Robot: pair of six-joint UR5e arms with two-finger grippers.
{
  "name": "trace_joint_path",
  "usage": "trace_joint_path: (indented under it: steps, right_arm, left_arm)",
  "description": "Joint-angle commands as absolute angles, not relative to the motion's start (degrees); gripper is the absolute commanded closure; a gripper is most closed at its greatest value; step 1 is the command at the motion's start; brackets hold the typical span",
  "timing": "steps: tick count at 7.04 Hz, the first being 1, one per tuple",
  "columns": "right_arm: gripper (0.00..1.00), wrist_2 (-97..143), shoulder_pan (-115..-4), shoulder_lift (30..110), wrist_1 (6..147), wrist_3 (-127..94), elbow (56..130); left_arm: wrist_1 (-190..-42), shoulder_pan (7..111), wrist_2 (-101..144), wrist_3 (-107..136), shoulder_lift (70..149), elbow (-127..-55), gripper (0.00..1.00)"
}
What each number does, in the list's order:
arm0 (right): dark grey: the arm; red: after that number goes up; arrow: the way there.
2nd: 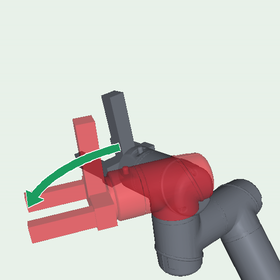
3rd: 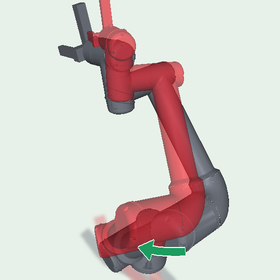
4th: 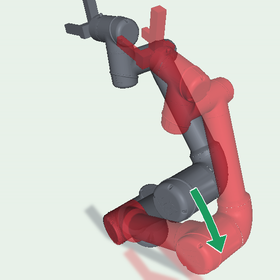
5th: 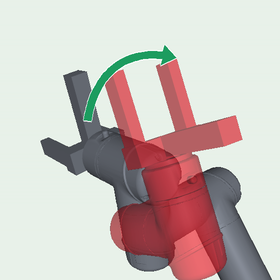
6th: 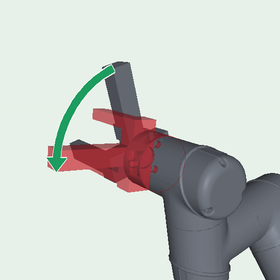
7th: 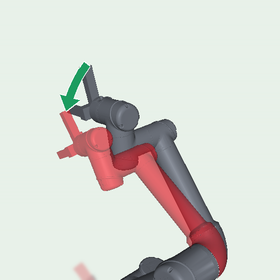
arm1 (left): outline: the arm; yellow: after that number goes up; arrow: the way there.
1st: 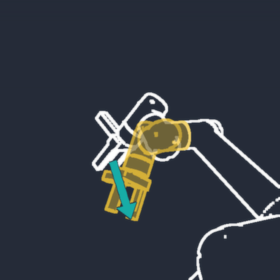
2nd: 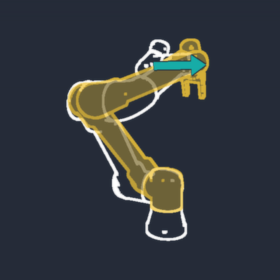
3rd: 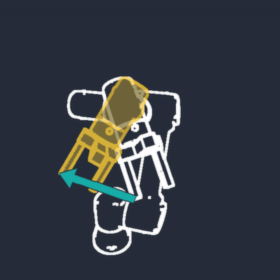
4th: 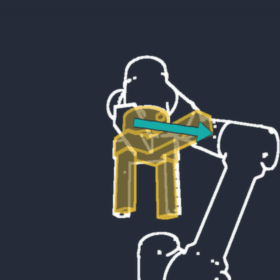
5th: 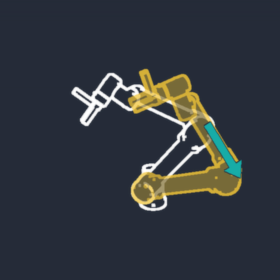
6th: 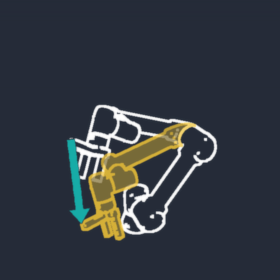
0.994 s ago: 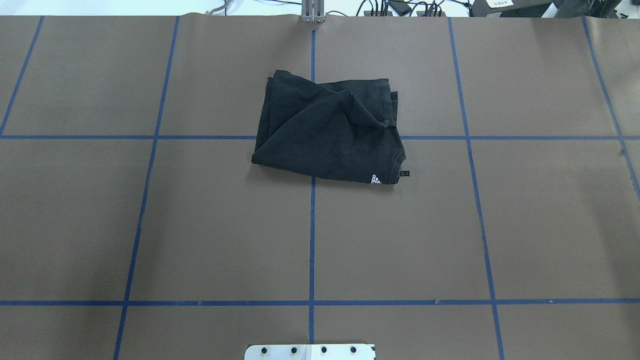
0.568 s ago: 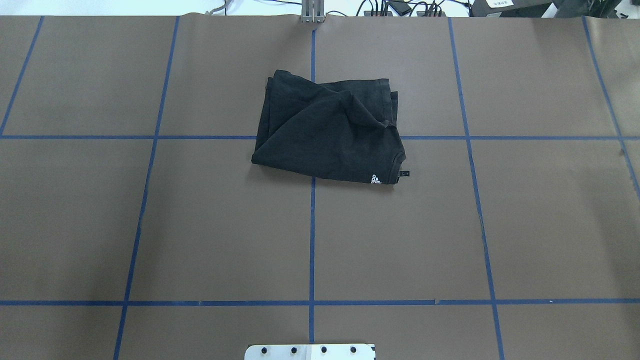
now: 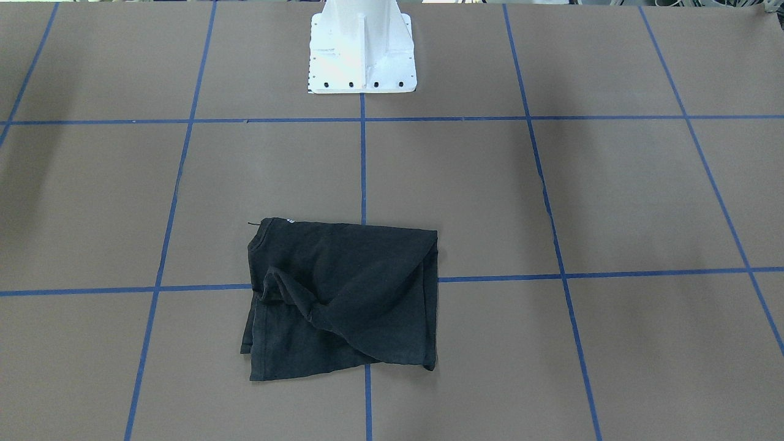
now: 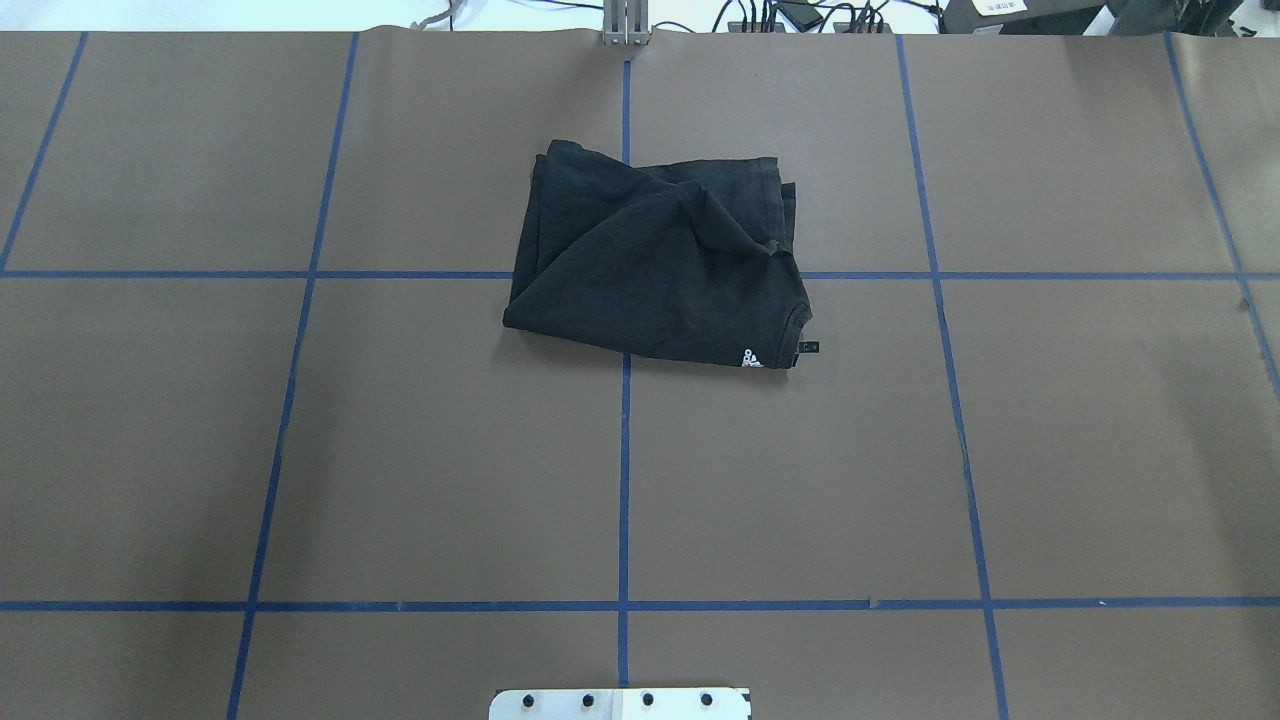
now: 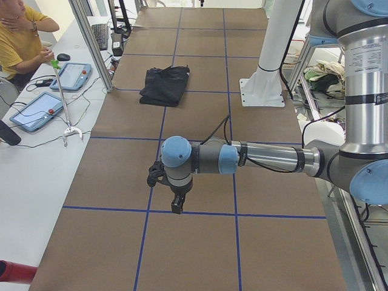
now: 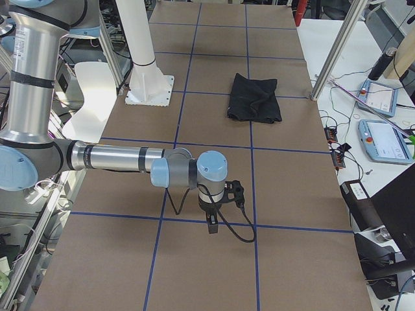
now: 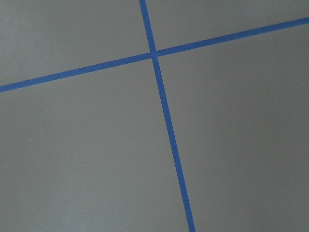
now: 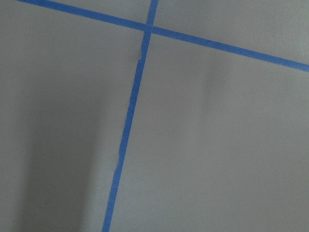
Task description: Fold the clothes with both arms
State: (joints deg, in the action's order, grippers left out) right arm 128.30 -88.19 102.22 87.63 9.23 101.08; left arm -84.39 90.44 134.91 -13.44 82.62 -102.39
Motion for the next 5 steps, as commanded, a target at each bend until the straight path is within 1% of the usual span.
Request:
trace_joint_path:
  steps: [1, 5]
  right_arm:
    - [0.00, 128.3, -88.2, 102.2, 87.6, 9.2, 101.1]
    - [0.00, 128.3, -88.2, 102.2, 87.6, 9.2, 101.1]
  left_arm:
    - [-84.5, 90.4, 134.9, -13.4, 82.6, -102.4, 0.00]
    - [-85.4, 90.4, 134.9, -13.4, 82.6, -102.4, 0.00]
